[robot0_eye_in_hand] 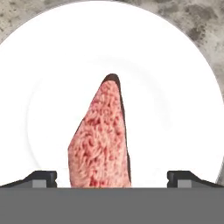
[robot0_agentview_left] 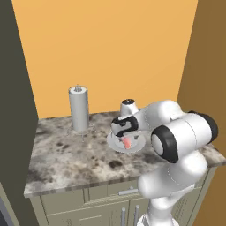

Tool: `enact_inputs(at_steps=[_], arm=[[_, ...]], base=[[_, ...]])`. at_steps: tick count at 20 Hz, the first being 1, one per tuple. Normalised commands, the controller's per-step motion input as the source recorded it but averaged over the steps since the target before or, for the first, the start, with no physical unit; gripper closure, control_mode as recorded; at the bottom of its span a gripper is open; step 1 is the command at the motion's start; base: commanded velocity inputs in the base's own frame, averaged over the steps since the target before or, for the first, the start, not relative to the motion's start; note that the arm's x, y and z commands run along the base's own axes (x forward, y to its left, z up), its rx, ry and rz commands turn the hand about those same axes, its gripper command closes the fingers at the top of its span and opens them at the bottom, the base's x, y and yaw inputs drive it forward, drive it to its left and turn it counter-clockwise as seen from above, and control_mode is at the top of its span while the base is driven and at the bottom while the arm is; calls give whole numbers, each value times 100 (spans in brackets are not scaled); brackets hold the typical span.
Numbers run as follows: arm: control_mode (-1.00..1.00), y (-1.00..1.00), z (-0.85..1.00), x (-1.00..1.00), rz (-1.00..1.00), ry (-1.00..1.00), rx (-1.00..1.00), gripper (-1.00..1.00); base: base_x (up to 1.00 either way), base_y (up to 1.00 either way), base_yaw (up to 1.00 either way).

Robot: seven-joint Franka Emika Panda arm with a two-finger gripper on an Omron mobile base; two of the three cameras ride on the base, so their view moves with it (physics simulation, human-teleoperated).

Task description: Place the steak on the counter behind the older steak on the same shelf of the fridge to maintain FIFO order. Close the fridge door when finished.

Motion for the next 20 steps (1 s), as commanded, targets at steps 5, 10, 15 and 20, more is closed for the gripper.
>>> enact_inputs(at_steps=[5, 10, 15, 20], arm=[[-100, 0, -29, 20, 0, 0, -1, -100], [-100, 0, -32, -4, 0, -2, 0, -100], [-100, 1, -49, -23, 0, -5, -2, 100], [-100, 14, -29, -2, 0, -2, -1, 100]], base=[[0, 0, 0], [0, 0, 0], [0, 0, 0], [0, 0, 0]])
